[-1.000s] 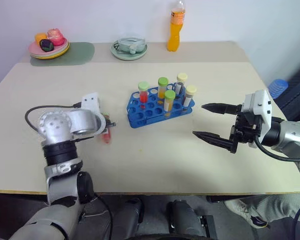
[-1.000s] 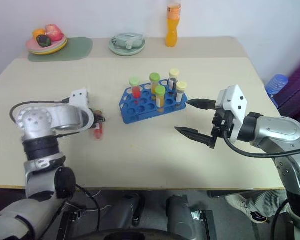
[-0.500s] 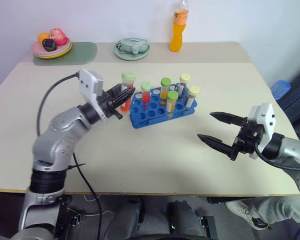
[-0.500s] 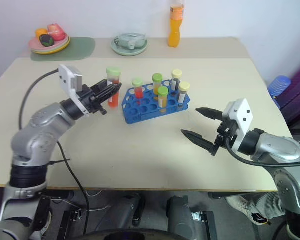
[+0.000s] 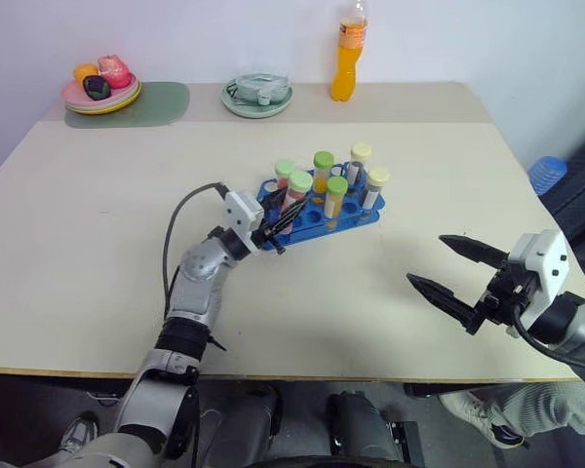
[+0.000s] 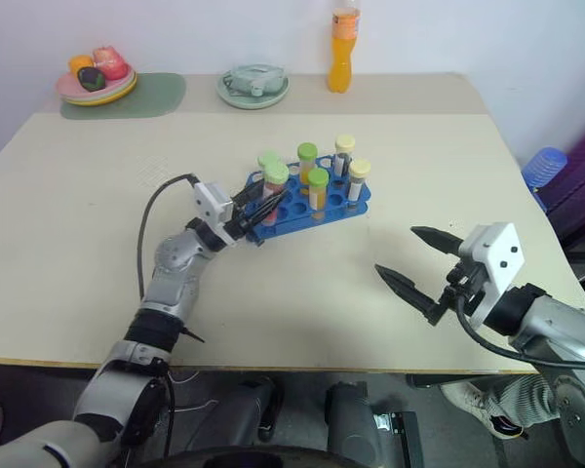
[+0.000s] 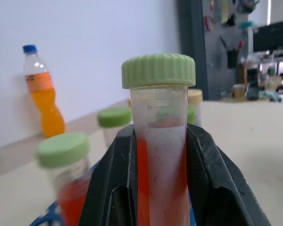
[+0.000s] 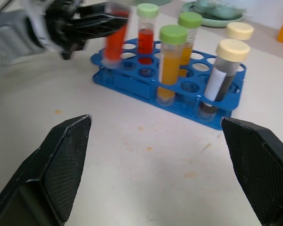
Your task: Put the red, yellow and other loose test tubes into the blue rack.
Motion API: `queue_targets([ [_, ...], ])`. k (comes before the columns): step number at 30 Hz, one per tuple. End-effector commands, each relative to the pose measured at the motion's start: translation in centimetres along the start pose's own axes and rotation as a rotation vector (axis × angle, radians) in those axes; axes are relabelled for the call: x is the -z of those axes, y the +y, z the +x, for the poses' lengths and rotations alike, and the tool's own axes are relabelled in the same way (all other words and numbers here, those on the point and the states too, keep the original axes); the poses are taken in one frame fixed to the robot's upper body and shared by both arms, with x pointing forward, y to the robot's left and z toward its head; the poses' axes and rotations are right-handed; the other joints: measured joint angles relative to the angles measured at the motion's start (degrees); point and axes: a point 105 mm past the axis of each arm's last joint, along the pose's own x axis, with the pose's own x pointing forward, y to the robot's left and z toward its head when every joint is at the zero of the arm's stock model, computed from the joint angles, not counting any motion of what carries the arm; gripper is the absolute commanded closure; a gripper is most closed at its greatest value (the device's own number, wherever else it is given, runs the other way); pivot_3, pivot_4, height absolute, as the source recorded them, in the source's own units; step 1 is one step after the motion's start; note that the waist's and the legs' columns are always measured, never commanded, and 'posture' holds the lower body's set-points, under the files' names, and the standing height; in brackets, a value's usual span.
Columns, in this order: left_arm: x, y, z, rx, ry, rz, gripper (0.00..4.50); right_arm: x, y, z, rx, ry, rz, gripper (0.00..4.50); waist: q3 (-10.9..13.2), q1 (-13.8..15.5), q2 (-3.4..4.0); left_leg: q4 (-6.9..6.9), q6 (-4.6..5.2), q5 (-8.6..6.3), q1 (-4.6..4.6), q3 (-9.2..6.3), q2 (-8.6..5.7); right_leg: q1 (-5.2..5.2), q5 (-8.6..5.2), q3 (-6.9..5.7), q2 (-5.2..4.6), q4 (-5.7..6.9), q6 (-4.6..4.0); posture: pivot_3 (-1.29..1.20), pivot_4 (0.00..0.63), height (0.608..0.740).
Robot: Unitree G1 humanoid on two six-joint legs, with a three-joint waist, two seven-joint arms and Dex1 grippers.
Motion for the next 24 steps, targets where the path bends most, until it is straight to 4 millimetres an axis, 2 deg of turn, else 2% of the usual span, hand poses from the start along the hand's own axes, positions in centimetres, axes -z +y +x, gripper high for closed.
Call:
queue_targets([
  [1,-1.0,-0.1,1.1,-0.004,-0.061,0.04,3.75,-1.5,0.2,-0.5,0.025,-0.044,-0.051,0.0,0.01,-0.12,-0.01,0.0,0.0,0.0,0.0,0.0,0.0,0.0,0.01,0.0,0.01,0.0,0.01,0.0,0.15,0.74],
  [6,0.2,-0.2,1.4,-0.027,-0.04,0.021,3.75,-1.8,0.3,-0.6,0.033,-0.043,-0.055,0.0,0.0,-0.13,-0.01,0.0,0.0,0.0,0.04,0.0,0.01,0.0,0.01,0.0,0.04,0.07,0.02,0.0,0.15,0.74],
  [16,0.7,1.3,1.2,-0.105,-0.01,0.015,3.75,-2.5,0.3,-0.5,0.048,-0.051,-0.058,0.0,0.0,-0.12,-0.01,0.03,0.01,0.01,0.05,-0.01,0.0,0.03,0.03,0.0,0.06,0.07,0.05,0.0,0.15,0.74],
  [24,1.6,0.6,1.0,-0.091,0.015,-0.014,3.75,-2.7,0.3,-0.3,0.053,-0.053,-0.056,0.0,0.0,-0.09,-0.01,0.04,0.01,0.01,0.05,-0.01,0.0,0.03,0.03,0.0,0.06,0.08,0.06,0.0,0.15,0.74],
])
